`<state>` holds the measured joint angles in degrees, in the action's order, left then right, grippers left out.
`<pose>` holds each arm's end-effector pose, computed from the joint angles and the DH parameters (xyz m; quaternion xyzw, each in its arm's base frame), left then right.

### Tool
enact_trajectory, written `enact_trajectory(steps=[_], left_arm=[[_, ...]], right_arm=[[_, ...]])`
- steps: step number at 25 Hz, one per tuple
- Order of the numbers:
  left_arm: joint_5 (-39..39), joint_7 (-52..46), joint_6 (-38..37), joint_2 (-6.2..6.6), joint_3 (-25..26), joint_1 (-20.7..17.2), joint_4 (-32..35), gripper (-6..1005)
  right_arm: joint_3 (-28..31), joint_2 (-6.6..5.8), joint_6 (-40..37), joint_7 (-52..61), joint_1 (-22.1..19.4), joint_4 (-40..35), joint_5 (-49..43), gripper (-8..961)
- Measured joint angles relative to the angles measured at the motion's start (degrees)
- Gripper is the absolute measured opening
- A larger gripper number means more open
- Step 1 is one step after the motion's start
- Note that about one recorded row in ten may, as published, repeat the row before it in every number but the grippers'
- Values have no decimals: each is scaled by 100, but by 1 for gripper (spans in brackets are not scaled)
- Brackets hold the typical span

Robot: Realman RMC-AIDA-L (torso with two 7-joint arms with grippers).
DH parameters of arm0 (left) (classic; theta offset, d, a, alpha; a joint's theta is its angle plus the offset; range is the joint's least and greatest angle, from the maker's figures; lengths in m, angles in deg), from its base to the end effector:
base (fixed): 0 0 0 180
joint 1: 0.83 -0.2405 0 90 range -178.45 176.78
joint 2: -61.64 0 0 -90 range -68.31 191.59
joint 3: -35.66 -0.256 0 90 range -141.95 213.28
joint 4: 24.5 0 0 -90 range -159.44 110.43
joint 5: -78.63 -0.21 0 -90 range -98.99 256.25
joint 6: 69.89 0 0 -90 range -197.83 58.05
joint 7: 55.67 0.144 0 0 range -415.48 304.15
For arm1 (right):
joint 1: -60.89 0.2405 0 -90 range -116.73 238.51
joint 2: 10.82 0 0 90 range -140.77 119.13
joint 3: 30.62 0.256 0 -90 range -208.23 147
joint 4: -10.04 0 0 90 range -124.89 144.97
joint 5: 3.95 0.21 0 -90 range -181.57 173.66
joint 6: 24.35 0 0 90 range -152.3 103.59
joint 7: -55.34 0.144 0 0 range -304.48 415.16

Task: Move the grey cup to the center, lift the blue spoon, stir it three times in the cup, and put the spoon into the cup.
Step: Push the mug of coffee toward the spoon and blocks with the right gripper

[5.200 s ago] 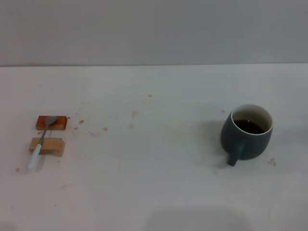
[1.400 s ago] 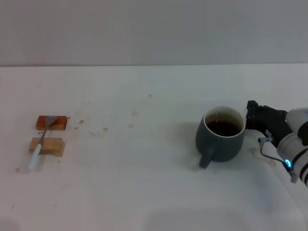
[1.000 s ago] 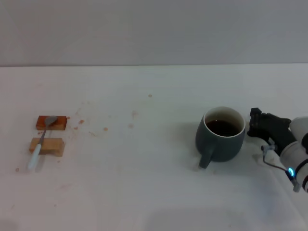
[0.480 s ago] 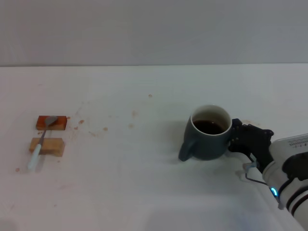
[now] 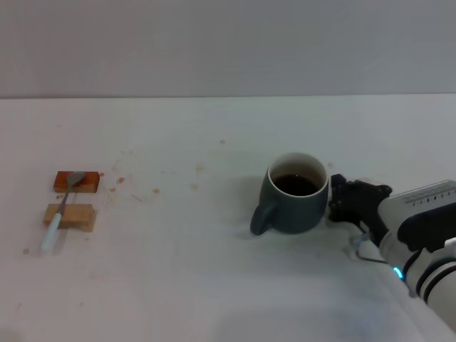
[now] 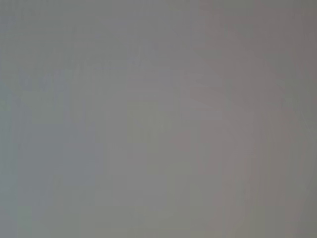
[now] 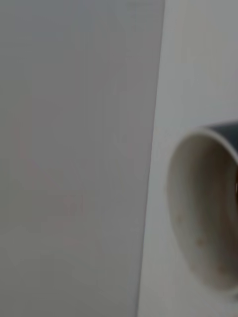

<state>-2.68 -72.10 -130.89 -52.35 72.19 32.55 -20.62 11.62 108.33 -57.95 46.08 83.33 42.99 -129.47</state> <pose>-0.4002 0.3564 0.1190 -0.4334 -0.3364 -0.3102 0.7764 0.2823 0.3273 -0.1099 -0.7986 0.3023 0.1811 0.4879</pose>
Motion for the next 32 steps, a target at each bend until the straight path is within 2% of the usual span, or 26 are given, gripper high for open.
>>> enact_trajectory(steps=[4, 19, 32], left_arm=[[5, 0, -7, -12, 16, 1, -8, 852], [20, -10, -86, -79, 98, 19, -21, 850], [23, -89, -133, -66, 110, 20, -29, 848]], right_arm=[[453, -41, 228, -434, 26, -10, -26, 5], [467, -65, 786, -583, 425, -15, -96, 5], [395, -70, 851, -480, 761, 63, -96, 5]])
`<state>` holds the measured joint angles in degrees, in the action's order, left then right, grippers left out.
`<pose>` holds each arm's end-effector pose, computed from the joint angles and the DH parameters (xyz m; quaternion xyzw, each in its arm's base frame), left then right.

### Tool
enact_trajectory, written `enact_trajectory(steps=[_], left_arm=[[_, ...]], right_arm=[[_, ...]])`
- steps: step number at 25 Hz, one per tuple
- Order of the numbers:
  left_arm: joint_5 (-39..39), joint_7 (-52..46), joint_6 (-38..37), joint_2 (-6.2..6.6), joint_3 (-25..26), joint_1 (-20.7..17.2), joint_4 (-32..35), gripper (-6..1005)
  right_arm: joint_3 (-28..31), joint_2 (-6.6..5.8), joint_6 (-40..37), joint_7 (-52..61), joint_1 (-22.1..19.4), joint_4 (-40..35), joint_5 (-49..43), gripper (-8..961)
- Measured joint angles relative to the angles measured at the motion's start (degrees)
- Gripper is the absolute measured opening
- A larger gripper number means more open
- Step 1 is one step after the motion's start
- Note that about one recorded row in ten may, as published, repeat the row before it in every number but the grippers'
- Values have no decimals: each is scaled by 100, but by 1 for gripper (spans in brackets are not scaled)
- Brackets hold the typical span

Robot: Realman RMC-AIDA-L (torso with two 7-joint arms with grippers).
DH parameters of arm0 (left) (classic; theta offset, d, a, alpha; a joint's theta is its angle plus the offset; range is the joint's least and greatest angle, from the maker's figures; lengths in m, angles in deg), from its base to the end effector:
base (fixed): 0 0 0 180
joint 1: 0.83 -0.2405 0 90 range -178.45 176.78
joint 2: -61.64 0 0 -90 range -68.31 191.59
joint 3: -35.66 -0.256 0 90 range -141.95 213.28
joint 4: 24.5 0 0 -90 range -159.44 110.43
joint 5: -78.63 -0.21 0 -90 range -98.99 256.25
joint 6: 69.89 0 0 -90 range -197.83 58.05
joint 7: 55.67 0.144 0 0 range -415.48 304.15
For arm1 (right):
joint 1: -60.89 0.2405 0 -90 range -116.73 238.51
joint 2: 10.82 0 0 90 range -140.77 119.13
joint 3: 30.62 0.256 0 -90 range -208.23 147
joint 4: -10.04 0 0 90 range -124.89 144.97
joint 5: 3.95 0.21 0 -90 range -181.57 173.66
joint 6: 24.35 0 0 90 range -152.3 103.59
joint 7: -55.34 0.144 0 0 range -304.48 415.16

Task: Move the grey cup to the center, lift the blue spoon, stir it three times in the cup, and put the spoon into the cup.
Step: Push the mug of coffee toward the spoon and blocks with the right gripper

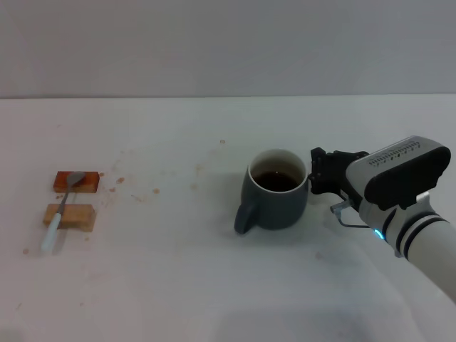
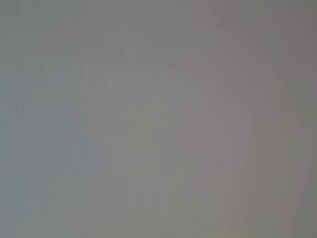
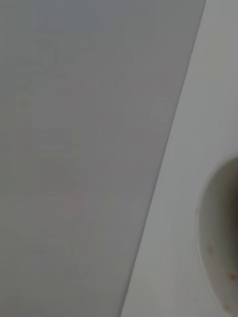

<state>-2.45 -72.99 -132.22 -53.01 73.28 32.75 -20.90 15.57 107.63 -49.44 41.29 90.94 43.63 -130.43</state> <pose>-0.3964 0.3558 0.1156 -0.4214 -0.3388 -0.3280 0.7747 0.2516 0.3670 -0.1089 -0.8316 0.2513 0.1480 0.4726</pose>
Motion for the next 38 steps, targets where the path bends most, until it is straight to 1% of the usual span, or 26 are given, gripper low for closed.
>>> enact_trajectory(steps=[12, 26, 30, 36, 37, 38], left_arm=[[5, -8, -78, 4, 0, 5, 1, 846], [-37, -8, -78, 26, -57, -109, 1, 844], [-48, -8, -59, 28, -63, -138, 0, 843], [-53, -55, -57, -6, -87, -222, 1, 842], [-55, -152, -68, -24, -220, -261, 2, 842], [-55, -152, -68, -24, -220, -261, 2, 842]], right_arm=[[-75, 56, 270, 182, 145, 189, 3, 5], [-91, 92, 339, 201, 201, 414, 44, 4], [-193, 92, 347, 383, 239, 445, 48, 4], [-290, 114, 135, 521, 267, 307, 48, 4], [-258, 120, -31, 531, 267, 189, 59, 4], [-258, 120, -31, 531, 267, 189, 59, 4]])
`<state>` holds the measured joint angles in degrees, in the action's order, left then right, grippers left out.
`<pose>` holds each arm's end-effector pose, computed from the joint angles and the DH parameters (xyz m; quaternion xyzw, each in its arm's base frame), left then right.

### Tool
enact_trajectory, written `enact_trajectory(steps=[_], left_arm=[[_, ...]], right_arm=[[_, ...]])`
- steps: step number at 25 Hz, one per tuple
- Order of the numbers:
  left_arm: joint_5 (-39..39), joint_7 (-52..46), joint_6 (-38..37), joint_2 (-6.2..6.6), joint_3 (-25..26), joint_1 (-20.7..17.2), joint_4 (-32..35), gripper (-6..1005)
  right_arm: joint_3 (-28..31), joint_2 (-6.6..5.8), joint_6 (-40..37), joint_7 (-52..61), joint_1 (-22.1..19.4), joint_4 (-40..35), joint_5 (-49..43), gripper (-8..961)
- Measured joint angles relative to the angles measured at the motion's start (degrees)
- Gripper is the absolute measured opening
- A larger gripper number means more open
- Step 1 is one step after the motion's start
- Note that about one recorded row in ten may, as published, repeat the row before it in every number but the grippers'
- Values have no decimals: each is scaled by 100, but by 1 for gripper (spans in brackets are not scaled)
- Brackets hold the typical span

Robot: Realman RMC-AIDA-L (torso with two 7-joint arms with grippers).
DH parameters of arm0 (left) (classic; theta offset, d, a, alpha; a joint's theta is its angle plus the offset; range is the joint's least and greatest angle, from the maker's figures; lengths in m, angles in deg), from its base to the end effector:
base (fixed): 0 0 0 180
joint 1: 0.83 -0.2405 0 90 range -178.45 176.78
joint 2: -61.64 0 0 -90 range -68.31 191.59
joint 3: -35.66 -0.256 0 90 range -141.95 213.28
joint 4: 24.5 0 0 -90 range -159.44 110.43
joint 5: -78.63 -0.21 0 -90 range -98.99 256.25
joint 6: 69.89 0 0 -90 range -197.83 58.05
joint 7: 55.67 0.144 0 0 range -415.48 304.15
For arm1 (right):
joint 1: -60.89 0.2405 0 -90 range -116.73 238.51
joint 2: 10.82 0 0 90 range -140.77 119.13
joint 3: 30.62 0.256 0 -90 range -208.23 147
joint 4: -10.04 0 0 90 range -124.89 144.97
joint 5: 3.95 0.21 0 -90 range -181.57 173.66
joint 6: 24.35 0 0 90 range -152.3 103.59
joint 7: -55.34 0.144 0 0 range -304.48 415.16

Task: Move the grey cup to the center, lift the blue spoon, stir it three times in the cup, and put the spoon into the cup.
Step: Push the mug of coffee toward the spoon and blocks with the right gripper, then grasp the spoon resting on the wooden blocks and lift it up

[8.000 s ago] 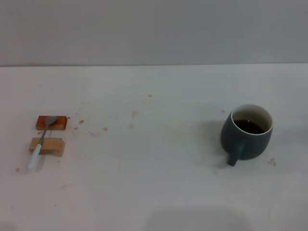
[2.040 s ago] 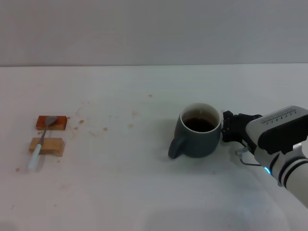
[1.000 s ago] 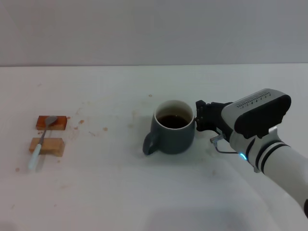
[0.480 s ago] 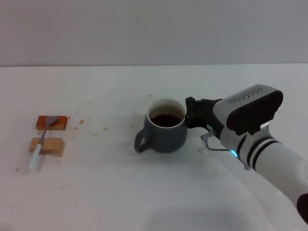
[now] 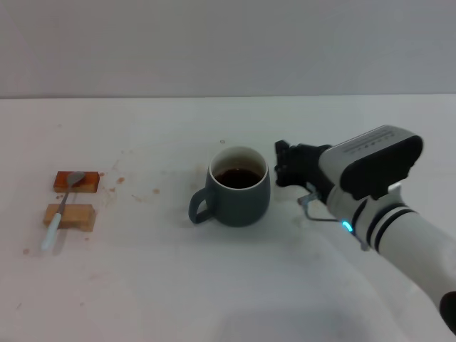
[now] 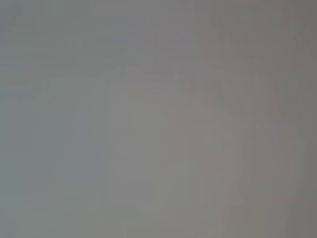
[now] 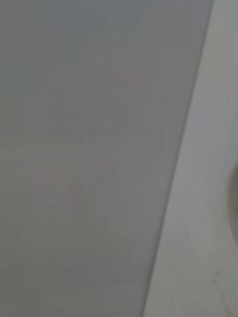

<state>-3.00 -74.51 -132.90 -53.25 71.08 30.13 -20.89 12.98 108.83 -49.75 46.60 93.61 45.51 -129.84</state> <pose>-0.4066 0.3403 0.1109 -0.4304 -0.3438 -0.3202 0.7707 0.2162 0.3679 -0.1255 -0.8370 0.2655 0.1961 0.4364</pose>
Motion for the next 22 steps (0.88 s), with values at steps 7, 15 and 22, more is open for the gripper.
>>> enact_trajectory(steps=[7, 15, 22], left_arm=[[-7, -581, -160, -190, -1390, -128, 226, 841], [-8, -1914, -682, -295, -2851, -691, 929, 840], [-6, -2322, -1295, -305, -3392, -1321, 1037, 838]], right_arm=[[263, -6, -432, 30, 60, -482, 144, 4], [649, -28, -670, 31, 226, -1104, 150, 4], [780, -35, -728, 31, 370, -1417, 154, 5]])
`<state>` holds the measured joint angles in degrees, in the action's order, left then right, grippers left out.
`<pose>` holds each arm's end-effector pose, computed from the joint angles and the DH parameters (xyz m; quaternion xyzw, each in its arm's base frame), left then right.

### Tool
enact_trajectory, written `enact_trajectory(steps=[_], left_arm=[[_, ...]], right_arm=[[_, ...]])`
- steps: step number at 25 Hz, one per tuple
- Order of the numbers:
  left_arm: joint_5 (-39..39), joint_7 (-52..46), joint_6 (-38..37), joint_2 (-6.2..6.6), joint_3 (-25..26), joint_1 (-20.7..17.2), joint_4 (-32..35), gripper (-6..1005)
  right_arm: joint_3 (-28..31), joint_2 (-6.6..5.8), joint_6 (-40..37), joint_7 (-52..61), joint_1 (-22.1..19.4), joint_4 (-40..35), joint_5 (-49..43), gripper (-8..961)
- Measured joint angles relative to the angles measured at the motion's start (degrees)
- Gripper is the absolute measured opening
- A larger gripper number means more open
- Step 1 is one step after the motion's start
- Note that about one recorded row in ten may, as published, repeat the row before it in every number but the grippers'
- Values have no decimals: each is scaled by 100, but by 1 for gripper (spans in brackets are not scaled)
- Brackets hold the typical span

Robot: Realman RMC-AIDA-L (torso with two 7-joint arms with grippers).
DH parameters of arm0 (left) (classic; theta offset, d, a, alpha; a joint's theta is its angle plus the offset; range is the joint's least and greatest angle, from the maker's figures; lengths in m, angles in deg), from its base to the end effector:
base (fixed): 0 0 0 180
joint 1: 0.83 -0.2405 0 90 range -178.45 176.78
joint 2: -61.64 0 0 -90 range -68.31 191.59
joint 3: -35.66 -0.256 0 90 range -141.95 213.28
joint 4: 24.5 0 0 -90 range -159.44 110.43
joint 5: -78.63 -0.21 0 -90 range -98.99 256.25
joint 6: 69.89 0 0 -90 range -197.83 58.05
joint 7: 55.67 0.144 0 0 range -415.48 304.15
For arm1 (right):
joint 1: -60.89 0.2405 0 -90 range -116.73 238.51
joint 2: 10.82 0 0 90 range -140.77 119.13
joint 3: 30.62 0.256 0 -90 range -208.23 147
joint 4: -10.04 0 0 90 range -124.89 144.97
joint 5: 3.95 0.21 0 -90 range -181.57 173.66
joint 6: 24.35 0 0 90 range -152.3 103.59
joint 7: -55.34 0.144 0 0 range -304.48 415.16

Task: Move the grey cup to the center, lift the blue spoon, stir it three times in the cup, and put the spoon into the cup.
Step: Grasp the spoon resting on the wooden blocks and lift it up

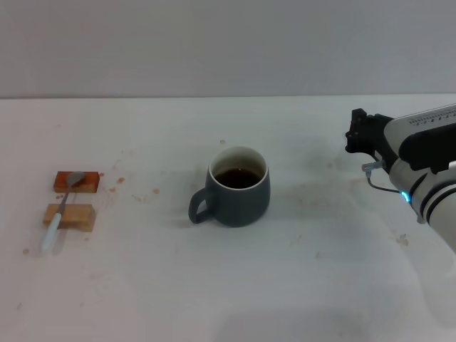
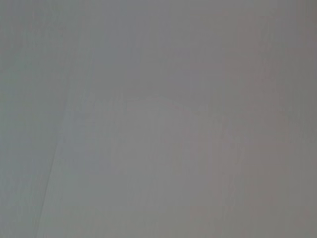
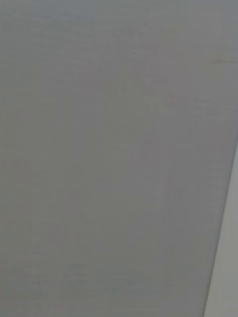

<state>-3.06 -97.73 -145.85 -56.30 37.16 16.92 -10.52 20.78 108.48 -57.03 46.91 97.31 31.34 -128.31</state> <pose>-0.4065 0.2731 0.0842 -0.5905 -0.3185 -0.3672 0.6442 0.2666 0.4030 -0.0720 -0.7741 0.2723 0.1745 0.5443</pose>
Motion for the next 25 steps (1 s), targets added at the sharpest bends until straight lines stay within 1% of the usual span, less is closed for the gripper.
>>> enact_trajectory(steps=[4, 6, 7, 8, 9, 14, 17, 19, 22, 23, 24, 25], left_arm=[[3, 339, -151, -45, -81, -307, -190, 838], [4, 598, -305, -46, -91, -432, -409, 837], [4, 805, -515, -42, -113, -552, -610, 837], [4, 805, -515, -42, -113, -552, -610, 837], [4, 907, -681, -39, -158, -682, -776, 837], [-15, 969, -1052, -37, -441, -972, -1180, 814], [-16, 1051, -1105, -38, -462, -1035, -1329, 810], [-3, 1465, -1155, -28, -435, -1101, -1816, 810], [31, 2283, -1183, -10, -325, -1101, -2518, 810], [31, 2283, -1183, -10, -325, -1101, -2518, 810], [32, 2590, -1174, 14, -306, -1070, -2830, 810], [32, 2590, -1174, 14, -306, -1070, -2830, 810]], right_arm=[[78, -10, -9, 0, 85, -90, 0, 5], [93, -10, -11, 0, 118, -100, 0, 6], [115, -11, -12, 0, 154, -126, 0, 6], [115, -11, -12, 0, 154, -126, 0, 6], [125, -10, -12, 0, 180, -144, 0, 6], [127, -3, -12, 0, 281, -195, 0, 7], [126, -3, -12, 0, 352, -217, 0, 7], [125, -3, -12, 0, 370, -220, 0, 6], [124, -3, -12, -1, 406, -223, 0, 6], [124, -3, -12, -1, 406, -223, 0, 7], [124, -3, -12, -1, 416, -222, 0, 7], [125, -3, -12, 0, 421, -223, -2, 7]])
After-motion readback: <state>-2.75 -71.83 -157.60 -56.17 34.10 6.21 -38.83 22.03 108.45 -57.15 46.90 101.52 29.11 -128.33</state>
